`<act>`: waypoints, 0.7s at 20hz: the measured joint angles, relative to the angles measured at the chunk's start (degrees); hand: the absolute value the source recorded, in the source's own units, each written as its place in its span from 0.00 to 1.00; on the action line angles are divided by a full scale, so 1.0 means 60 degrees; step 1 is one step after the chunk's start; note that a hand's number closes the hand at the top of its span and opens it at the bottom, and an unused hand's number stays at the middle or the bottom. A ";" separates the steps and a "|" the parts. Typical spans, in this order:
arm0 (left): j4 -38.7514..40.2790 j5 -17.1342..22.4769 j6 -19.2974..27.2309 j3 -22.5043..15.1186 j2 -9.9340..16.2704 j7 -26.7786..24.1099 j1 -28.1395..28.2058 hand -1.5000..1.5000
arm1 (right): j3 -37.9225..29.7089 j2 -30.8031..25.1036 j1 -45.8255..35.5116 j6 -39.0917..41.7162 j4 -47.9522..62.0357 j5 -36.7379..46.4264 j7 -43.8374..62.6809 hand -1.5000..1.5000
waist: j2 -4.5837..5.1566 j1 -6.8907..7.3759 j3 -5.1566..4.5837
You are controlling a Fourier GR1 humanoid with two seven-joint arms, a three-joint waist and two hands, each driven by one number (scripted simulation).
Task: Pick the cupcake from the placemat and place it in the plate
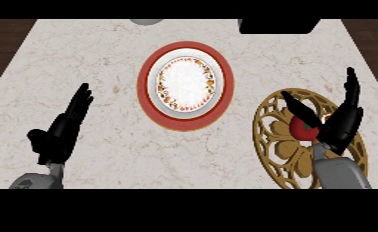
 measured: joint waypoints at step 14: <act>0.0226 -0.0045 -0.0240 0.0345 0.0069 0.0041 -0.0111 0.50 | 0.0463 -0.1610 0.1649 0.4380 -0.2827 0.3244 0.6713 0.00 | -0.0024 -0.0075 -0.0024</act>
